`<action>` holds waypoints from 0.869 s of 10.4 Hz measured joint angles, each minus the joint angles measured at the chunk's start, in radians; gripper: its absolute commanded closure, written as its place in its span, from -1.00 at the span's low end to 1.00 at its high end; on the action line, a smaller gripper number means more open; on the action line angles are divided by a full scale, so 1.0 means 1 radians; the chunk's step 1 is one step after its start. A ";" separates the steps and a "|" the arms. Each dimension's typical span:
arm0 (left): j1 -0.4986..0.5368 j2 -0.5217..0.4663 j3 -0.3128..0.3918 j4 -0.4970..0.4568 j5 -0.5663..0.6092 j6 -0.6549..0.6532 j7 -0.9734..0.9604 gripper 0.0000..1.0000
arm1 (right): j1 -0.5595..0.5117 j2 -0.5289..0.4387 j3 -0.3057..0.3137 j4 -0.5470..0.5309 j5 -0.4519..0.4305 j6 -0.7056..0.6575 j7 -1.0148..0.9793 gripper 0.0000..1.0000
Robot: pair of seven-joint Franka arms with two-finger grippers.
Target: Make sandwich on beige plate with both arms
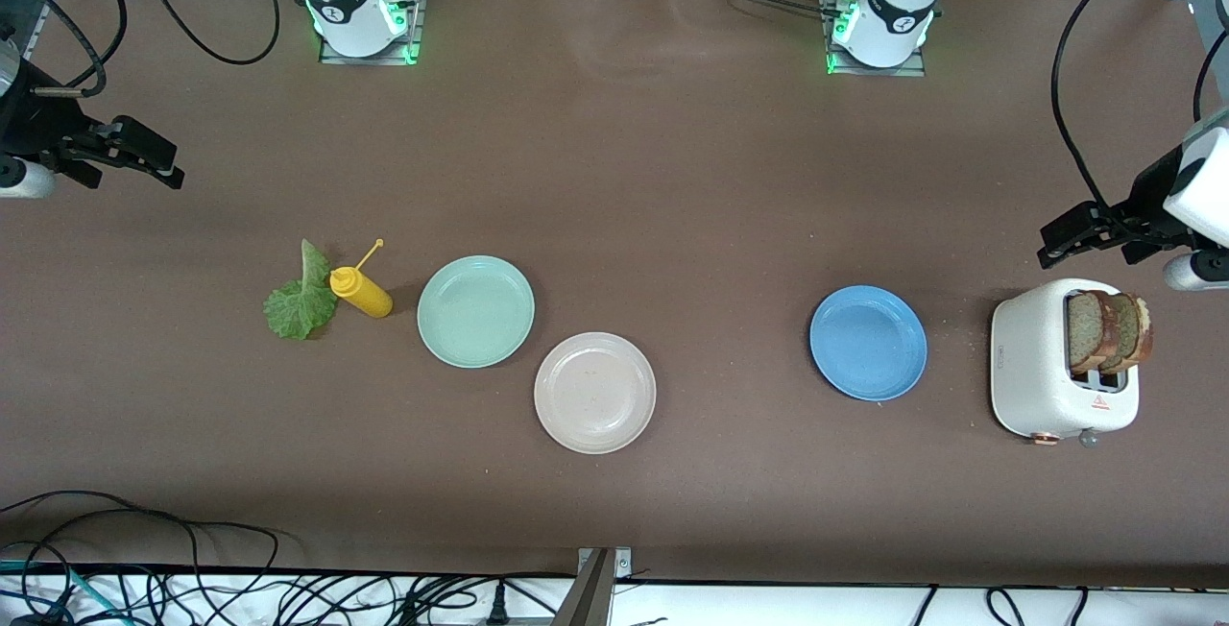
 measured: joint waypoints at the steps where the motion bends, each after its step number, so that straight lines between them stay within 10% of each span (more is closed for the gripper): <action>1: 0.001 0.005 0.000 0.000 0.000 0.000 0.000 -1.00 | 0.000 0.000 0.000 0.000 0.000 0.000 0.000 -1.00; 9: 0.001 0.012 -0.001 0.000 0.000 -0.001 0.000 -1.00 | 0.000 0.000 -0.007 0.000 0.000 0.000 0.001 -1.00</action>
